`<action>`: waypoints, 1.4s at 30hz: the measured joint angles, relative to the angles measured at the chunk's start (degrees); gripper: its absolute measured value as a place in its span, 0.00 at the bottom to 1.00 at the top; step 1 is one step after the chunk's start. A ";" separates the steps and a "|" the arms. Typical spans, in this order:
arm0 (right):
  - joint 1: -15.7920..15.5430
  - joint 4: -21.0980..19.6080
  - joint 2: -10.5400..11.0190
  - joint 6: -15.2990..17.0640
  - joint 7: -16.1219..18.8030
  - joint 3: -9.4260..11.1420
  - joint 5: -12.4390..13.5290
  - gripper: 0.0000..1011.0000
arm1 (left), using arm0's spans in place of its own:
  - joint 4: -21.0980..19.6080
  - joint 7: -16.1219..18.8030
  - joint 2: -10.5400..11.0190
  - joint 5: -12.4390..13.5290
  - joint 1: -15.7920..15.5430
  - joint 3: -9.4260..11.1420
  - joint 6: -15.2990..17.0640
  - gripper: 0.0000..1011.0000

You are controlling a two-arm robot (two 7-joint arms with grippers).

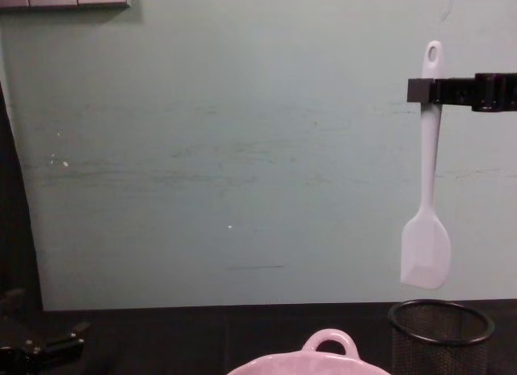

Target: Use the one hand to pick up the spoon and stir the clear water in the bowl.

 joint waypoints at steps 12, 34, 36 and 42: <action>-0.06 0.30 -0.15 -0.26 0.03 0.00 0.02 0.11 | 0.00 0.00 0.00 0.00 0.00 0.00 0.00 0.99; 0.08 0.11 -2.19 -1.06 -0.03 -1.60 -1.12 0.12 | 0.00 0.00 0.00 0.00 0.00 0.00 0.00 0.99; 0.33 0.07 -3.82 -1.54 0.02 -3.08 -1.87 0.11 | 0.00 0.00 0.00 0.00 0.00 0.00 0.00 0.99; 1.41 1.43 -7.89 -2.62 0.44 -7.96 -5.78 0.11 | 0.00 0.00 0.00 0.00 0.00 0.00 0.00 0.99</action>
